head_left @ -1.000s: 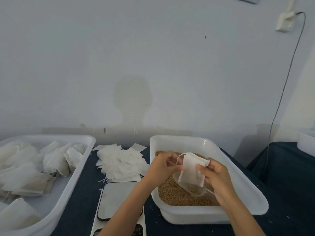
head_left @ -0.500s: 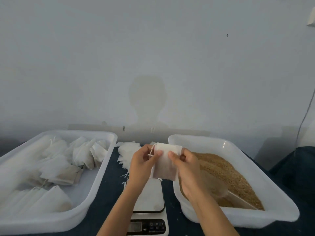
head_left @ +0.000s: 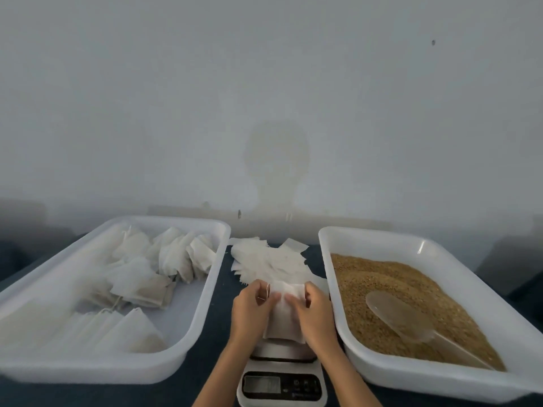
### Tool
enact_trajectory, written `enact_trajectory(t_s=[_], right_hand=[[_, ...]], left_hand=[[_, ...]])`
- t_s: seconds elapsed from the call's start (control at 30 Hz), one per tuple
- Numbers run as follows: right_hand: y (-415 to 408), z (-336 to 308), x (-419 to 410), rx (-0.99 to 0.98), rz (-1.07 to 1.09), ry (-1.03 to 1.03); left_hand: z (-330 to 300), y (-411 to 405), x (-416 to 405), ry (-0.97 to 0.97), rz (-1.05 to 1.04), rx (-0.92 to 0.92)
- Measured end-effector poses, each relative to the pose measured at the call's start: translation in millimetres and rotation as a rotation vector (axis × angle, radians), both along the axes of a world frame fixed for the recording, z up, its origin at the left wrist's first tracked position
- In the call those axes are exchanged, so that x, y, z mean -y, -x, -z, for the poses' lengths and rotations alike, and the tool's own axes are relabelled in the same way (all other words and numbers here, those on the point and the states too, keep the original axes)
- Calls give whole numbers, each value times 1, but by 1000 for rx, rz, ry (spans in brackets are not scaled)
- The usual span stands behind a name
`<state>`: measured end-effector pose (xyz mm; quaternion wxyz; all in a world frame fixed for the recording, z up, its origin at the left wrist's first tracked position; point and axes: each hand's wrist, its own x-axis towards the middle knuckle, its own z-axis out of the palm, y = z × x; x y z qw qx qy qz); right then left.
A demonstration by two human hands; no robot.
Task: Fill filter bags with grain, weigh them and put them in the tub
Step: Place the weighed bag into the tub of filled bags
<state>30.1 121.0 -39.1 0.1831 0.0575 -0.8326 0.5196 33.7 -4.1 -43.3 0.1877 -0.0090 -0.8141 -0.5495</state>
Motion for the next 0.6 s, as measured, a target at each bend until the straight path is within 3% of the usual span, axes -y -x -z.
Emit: enact_trajectory(t_s=[0.17,0.47,0.6], right_hand=[[8,6,-10,17,-95,-167],[-7,21,-27,110,-175,235],[-4,22,-26,84,-188,303]], left_hand=[[10,2,4,-12,-59,-75],[17,2,38,-392,-138,-31],[20,5,42,-475,-134,-21]])
